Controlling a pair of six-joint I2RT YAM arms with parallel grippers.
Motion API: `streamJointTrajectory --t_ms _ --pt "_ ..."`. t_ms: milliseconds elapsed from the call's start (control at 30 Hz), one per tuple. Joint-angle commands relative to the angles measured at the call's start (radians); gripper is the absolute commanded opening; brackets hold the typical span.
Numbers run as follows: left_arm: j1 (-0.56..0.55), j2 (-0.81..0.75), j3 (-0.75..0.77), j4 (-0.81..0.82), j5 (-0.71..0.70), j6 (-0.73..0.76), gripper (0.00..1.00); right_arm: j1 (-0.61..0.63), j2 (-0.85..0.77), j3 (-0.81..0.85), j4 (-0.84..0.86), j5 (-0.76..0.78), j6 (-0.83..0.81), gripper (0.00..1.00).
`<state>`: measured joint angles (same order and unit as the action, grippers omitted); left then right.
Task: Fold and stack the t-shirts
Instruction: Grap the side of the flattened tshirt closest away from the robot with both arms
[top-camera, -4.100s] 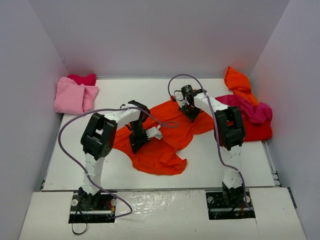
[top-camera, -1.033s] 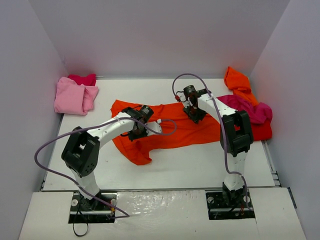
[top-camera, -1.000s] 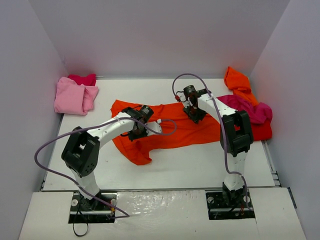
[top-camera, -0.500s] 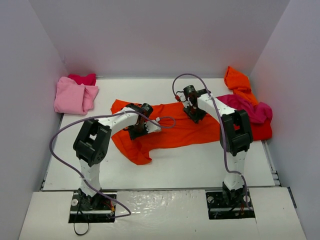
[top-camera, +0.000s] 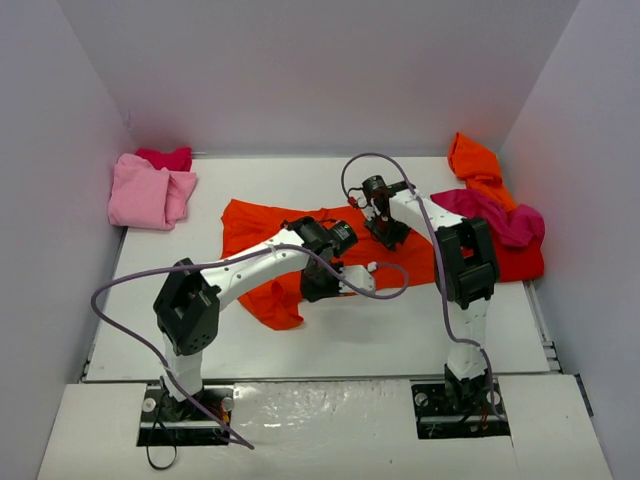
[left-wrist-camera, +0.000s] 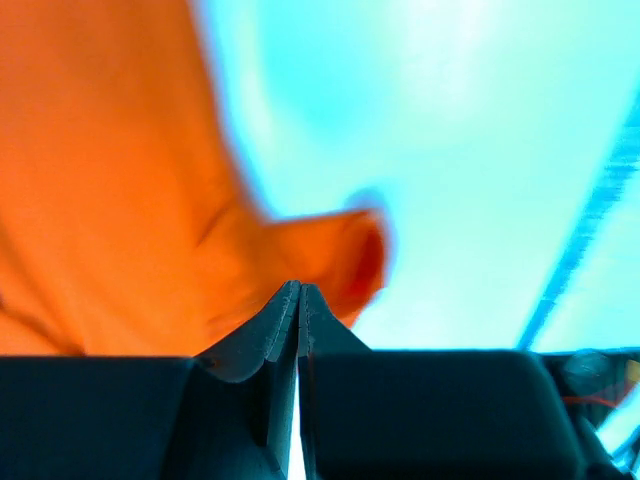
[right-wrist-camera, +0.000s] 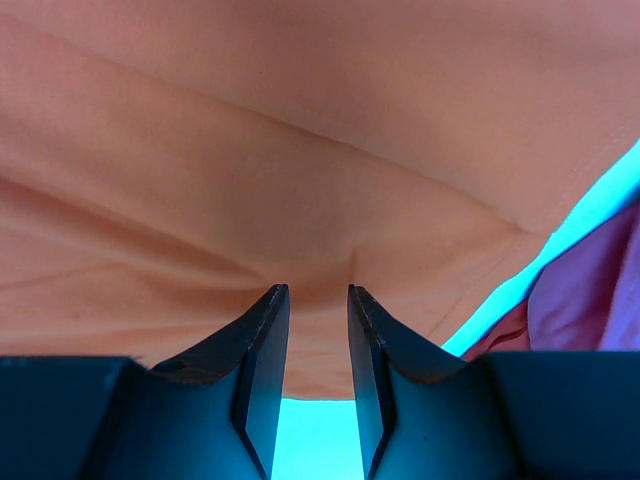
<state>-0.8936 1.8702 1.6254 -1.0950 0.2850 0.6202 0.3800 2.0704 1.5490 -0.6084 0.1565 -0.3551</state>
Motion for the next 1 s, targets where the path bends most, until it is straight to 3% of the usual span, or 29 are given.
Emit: streamJointTrajectory --t_ms 0,67,467,633,833,967 --pt "-0.041 -0.093 0.073 -0.084 0.050 -0.021 0.00 0.016 -0.014 0.018 -0.012 0.045 0.008 0.28" --pt "-0.035 -0.110 0.046 0.007 -0.117 -0.047 0.00 0.017 -0.018 0.007 -0.008 0.039 0.005 0.27" --pt "0.269 -0.056 -0.071 0.165 -0.265 -0.049 0.01 0.025 -0.015 0.008 -0.007 0.035 0.004 0.27" --pt "0.361 0.019 -0.091 0.158 -0.246 -0.015 0.00 0.026 -0.022 0.004 -0.002 0.034 0.001 0.27" --pt "0.340 0.090 -0.111 0.098 -0.224 0.038 0.00 0.026 -0.021 -0.004 0.002 0.035 -0.001 0.27" --pt "0.325 0.111 -0.090 0.022 -0.137 0.053 0.00 0.027 -0.021 -0.007 0.006 0.039 -0.002 0.27"
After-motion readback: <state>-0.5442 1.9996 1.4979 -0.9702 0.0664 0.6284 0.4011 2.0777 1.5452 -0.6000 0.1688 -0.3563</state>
